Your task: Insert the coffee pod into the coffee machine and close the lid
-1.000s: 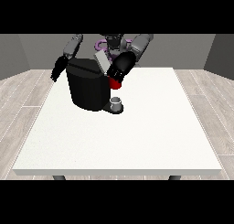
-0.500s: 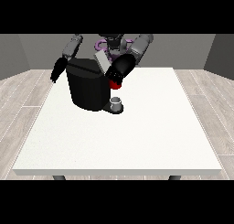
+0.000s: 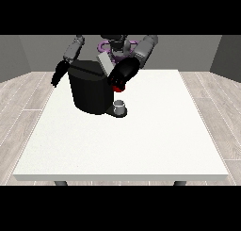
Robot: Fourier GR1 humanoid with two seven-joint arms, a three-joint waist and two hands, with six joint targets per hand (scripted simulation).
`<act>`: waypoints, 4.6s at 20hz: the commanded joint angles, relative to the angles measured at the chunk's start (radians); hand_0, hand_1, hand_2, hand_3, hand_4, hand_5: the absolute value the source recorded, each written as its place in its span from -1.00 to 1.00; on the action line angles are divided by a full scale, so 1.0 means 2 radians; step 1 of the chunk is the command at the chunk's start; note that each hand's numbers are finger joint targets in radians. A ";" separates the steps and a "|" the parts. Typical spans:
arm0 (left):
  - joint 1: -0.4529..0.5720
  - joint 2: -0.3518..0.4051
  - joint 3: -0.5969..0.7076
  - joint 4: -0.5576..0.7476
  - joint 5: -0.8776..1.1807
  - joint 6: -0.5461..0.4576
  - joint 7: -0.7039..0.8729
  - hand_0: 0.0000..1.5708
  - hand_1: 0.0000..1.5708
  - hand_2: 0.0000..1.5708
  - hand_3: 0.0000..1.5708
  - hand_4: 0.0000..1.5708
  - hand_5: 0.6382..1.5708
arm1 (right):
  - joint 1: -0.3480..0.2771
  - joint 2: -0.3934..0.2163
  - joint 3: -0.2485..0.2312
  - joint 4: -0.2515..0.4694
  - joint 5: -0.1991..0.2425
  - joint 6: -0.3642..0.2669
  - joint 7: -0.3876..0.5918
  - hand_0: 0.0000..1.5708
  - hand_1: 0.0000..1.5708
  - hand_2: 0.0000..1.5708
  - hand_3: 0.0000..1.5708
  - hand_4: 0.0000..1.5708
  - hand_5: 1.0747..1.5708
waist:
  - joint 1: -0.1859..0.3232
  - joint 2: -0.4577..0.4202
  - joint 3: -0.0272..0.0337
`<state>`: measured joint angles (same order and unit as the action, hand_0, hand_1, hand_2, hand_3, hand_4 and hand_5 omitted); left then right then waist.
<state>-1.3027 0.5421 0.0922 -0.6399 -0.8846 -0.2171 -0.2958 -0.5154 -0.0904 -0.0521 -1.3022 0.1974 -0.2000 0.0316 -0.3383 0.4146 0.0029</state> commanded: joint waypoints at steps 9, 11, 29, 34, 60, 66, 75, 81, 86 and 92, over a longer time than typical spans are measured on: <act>0.006 0.005 0.000 0.015 -0.020 0.018 0.002 -1.00 -1.00 -0.33 -0.42 -1.00 1.00 | 0.004 0.002 0.002 0.001 0.000 0.001 0.010 -1.00 -1.00 -1.00 -1.00 -0.89 1.00 | 0.005 -0.012 -0.0013; -0.004 0.011 0.006 0.022 -0.019 0.023 0.000 -1.00 -1.00 -0.45 -0.58 -1.00 1.00 | -0.013 0.017 0.012 -0.009 0.007 -0.011 0.018 -1.00 -1.00 -1.00 -1.00 -0.83 1.00 | 0.004 0.002 -0.0015; 0.205 -0.197 0.108 -0.006 0.167 -0.014 -0.014 -1.00 -1.00 -1.00 -1.00 -0.47 1.00 | 0.172 0.002 -0.035 0.073 -0.028 0.008 -0.045 -1.00 -1.00 -1.00 -1.00 -1.00 1.00 | 0.146 -0.239 -0.0027; 0.301 -0.247 0.155 0.011 0.228 -0.013 -0.032 -1.00 -1.00 -1.00 -1.00 -0.65 1.00 | 0.179 0.009 -0.036 0.044 -0.051 0.025 -0.051 -1.00 -1.00 -1.00 -1.00 -1.00 1.00 | 0.185 -0.306 -0.0022; 0.435 -0.271 0.051 -0.186 0.334 -0.040 0.052 -1.00 -1.00 -1.00 -1.00 -0.51 1.00 | 0.019 -0.046 -0.087 0.083 -0.130 0.103 0.042 -1.00 -1.00 -1.00 -1.00 -0.88 1.00 | 0.283 -0.287 -0.0013; 0.483 -0.246 0.038 -0.259 0.366 -0.050 0.069 -1.00 -1.00 -1.00 -1.00 -0.59 1.00 | -0.009 -0.046 -0.081 0.107 -0.130 0.099 0.041 -1.00 -1.00 -1.00 -1.00 -0.92 1.00 | 0.272 -0.255 -0.0014; 0.501 -0.248 0.028 -0.346 0.387 -0.030 0.092 -1.00 -1.00 -1.00 -1.00 -0.55 1.00 | -0.066 -0.062 -0.072 0.145 -0.130 0.123 0.026 -1.00 -1.00 -1.00 -1.00 -1.00 1.00 | 0.265 -0.207 -0.0014; 0.519 -0.245 0.030 -0.358 0.391 -0.015 0.084 -1.00 -1.00 -1.00 -1.00 -0.52 1.00 | -0.081 -0.029 -0.036 0.147 -0.103 0.102 0.016 -1.00 -1.00 -1.00 -1.00 -1.00 1.00 | 0.248 -0.191 -0.0015; 0.540 -0.231 0.025 -0.401 0.395 -0.016 0.112 -1.00 -1.00 -1.00 -1.00 -0.58 1.00 | -0.078 -0.034 -0.033 0.162 -0.099 0.110 0.007 -1.00 -1.00 -1.00 -1.00 -0.84 1.00 | 0.247 -0.200 -0.0015; 0.528 -0.226 0.028 -0.373 0.377 0.001 0.086 -1.00 -1.00 -1.00 -1.00 -0.56 1.00 | -0.152 -0.041 -0.027 0.153 -0.095 0.115 0.032 -1.00 -1.00 -1.00 -1.00 -0.79 1.00 | 0.249 -0.174 -0.0016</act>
<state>-0.2262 0.0828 0.1455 -1.4000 -0.1146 -0.2363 -0.1188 -0.7356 -0.1699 -0.1229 -0.9872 -0.0030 0.0200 0.0693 0.1563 0.0495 0.0014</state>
